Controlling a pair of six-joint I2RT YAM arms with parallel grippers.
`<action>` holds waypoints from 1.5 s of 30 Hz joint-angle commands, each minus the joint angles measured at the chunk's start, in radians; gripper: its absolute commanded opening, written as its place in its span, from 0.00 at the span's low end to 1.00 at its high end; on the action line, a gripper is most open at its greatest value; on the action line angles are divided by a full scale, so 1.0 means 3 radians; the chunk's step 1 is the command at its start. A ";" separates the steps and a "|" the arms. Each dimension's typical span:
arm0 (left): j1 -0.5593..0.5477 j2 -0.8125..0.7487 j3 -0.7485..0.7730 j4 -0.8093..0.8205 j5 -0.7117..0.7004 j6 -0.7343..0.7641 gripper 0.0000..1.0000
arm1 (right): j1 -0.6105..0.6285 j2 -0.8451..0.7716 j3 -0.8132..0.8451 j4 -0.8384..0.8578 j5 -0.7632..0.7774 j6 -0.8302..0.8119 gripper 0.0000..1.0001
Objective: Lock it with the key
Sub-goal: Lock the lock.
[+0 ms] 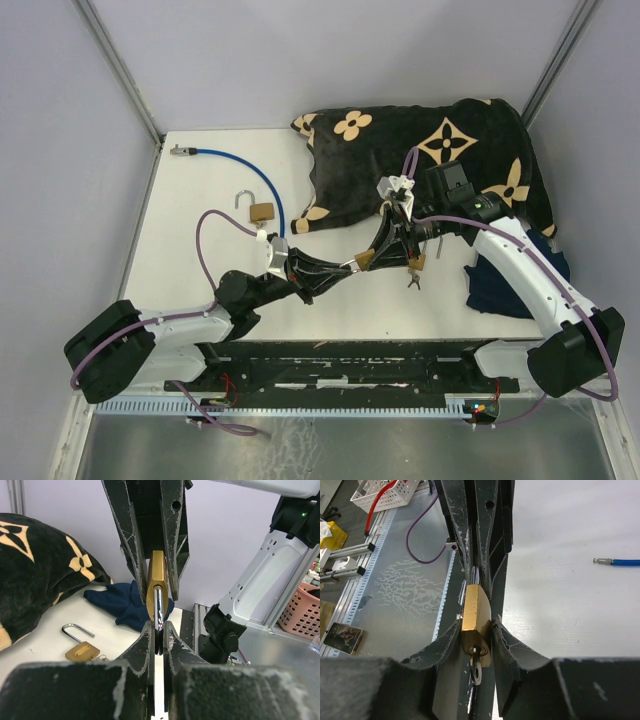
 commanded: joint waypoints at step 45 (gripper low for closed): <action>0.0113 -0.0059 0.0026 0.0202 0.0276 -0.0458 0.35 | -0.0015 0.0040 0.0120 -0.0146 -0.0256 -0.0060 0.02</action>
